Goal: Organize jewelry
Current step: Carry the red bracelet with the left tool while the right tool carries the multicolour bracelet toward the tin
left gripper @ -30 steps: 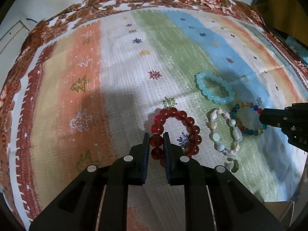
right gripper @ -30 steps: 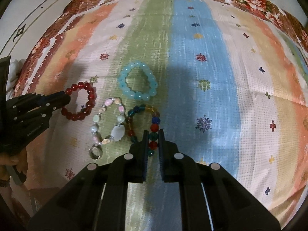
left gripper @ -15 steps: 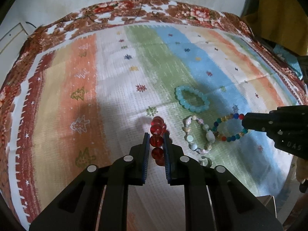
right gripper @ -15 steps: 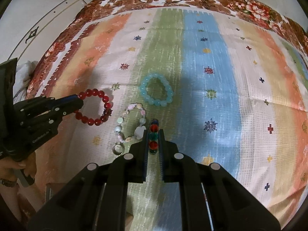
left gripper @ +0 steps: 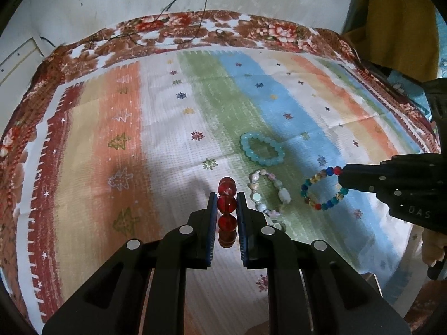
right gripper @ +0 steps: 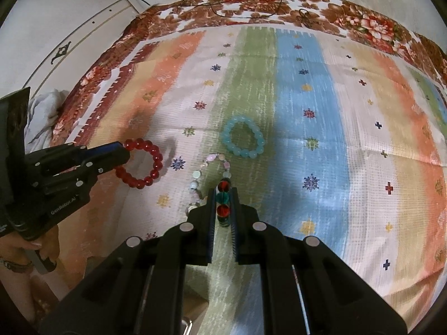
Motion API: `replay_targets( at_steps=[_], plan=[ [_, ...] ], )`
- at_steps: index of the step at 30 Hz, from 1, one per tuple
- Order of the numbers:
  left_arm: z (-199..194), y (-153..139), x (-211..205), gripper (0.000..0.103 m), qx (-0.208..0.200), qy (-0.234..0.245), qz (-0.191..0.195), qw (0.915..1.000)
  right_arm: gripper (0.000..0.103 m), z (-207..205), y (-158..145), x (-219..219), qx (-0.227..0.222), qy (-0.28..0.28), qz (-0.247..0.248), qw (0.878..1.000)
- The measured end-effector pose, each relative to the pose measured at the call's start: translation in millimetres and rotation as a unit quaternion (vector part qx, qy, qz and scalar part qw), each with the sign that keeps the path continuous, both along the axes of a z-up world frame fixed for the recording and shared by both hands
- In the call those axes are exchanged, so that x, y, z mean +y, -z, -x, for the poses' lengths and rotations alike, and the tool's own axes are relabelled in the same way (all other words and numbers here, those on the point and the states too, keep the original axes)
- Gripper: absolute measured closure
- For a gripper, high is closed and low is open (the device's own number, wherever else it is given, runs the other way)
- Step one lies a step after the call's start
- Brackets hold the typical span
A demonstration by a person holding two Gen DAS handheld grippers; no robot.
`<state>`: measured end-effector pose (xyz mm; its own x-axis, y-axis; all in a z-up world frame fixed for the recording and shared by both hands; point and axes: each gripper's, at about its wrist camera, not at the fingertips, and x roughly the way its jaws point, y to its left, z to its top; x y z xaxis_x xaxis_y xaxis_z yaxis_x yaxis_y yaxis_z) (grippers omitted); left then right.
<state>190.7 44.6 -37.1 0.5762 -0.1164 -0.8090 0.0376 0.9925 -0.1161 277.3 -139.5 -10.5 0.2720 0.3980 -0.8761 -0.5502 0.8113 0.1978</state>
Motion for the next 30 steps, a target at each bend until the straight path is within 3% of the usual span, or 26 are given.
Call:
replay_targets(
  at_steps=[12,30],
  plan=[
    [28,-19,-4,0.09,-0.021,0.0,0.011,0.9997,0.092,23,-19,-7,-0.022,-0.001,-0.008,1.0],
    [68,-41,-16,0.09,-0.048,0.014,0.024,0.9984,0.092,72,-55,-18,-0.049,-0.029,-0.059,0.997]
  ],
)
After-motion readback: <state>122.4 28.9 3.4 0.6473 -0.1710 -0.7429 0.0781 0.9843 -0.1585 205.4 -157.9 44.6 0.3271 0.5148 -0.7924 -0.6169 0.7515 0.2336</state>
